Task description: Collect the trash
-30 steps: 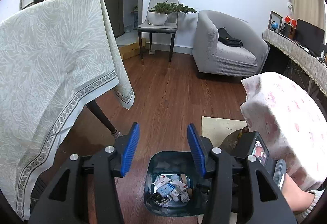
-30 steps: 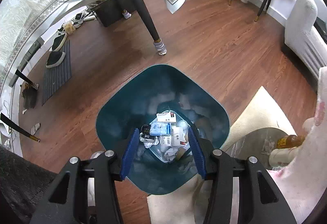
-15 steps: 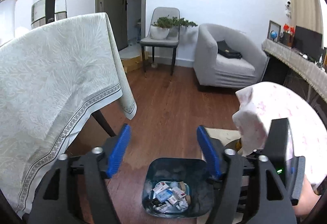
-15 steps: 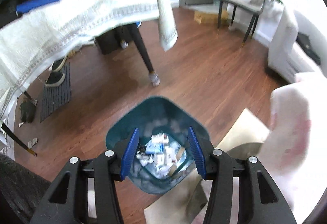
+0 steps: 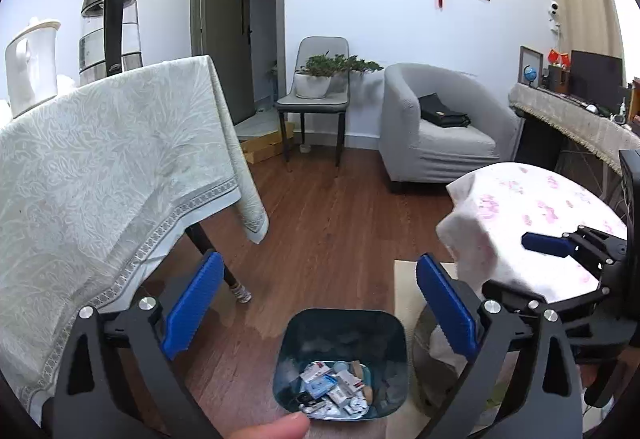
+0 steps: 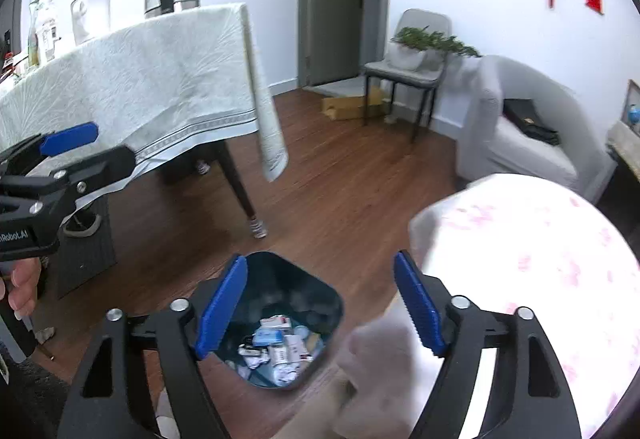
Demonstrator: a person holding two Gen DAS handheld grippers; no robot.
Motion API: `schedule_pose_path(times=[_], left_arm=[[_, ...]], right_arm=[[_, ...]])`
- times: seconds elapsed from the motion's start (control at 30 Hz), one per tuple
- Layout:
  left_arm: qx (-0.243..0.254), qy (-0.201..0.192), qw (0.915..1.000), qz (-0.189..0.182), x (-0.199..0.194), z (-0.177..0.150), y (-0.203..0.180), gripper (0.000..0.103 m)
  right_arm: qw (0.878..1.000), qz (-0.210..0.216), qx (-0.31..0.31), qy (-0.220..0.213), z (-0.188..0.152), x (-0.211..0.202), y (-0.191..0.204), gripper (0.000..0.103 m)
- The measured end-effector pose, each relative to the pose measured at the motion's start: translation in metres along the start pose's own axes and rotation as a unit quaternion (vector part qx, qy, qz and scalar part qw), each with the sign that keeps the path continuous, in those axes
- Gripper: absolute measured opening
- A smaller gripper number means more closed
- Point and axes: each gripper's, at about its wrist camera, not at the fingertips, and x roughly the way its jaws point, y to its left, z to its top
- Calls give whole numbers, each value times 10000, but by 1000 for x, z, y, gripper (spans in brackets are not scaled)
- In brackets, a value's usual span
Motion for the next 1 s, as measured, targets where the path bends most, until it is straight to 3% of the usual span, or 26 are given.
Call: schedule_pose_path(times=[0.33, 0.77, 1.0], left_arm=[[-34, -5, 10000, -80, 0, -13, -21, 100], [294, 37, 9995, 56, 7, -27, -57, 100], [330, -48, 9994, 77, 8, -31, -69, 100]], right_arm=[[9961, -689, 479, -276, -21, -40, -54, 97], [9872, -1158, 1002, -436, -46, -77, -111, 99], [9858, -1174, 1099, -482, -55, -91, -130, 99]])
